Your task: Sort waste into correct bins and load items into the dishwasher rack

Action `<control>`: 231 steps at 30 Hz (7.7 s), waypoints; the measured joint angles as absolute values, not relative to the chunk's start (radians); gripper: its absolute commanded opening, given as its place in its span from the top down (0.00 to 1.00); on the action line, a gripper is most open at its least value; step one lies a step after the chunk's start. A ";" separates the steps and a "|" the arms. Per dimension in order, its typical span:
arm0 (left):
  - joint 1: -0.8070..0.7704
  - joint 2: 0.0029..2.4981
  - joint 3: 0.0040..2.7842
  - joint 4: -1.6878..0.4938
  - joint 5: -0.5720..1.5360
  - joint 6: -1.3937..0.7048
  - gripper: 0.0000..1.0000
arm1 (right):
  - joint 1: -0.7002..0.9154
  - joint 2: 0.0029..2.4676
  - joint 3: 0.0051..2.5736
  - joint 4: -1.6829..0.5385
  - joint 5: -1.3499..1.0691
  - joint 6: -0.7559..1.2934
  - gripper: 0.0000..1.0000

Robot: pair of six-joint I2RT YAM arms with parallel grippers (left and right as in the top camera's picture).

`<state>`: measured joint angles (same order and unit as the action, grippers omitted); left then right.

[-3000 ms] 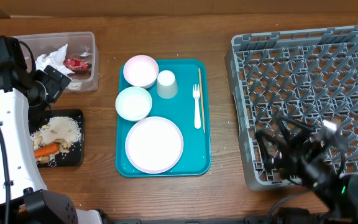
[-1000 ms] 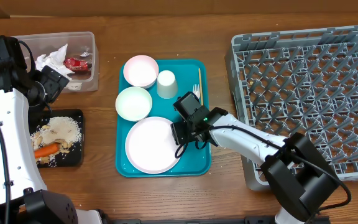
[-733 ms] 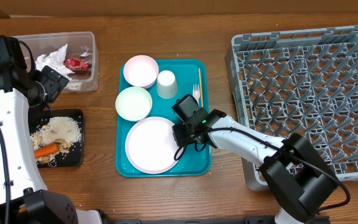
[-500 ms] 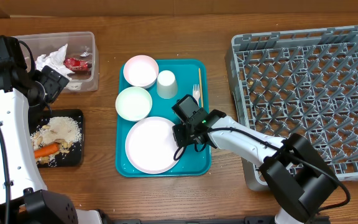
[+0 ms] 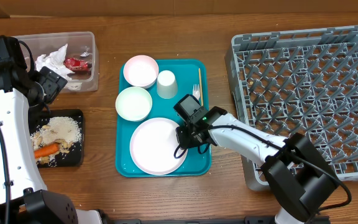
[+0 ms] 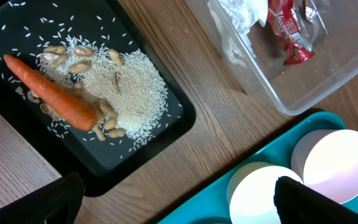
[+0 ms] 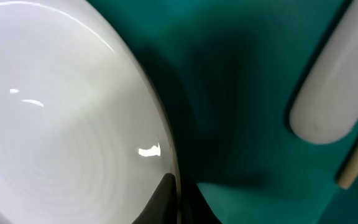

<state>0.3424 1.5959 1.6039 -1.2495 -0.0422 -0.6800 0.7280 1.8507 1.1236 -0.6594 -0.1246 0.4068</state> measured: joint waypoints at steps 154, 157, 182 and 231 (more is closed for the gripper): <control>0.342 1.596 1.604 -1.256 -0.133 -0.678 0.00 | -0.249 1.817 1.909 -1.043 -0.584 -0.097 0.96; 0.342 1.596 1.604 -1.256 -0.133 -0.678 0.00 | -0.307 1.817 1.909 -1.074 -0.737 -0.096 0.96; 0.342 1.596 1.604 -1.256 -0.133 -0.678 0.00 | -0.338 1.817 1.710 -0.970 -0.887 -0.128 0.76; 0.342 1.596 1.604 -1.256 -0.133 -0.678 0.00 | -0.212 1.951 1.612 -0.921 -0.083 0.165 0.67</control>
<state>0.3424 1.5959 1.6039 -1.2560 -0.1326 -0.6785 -0.2115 1.9511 1.6123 -0.9211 -0.0826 0.1646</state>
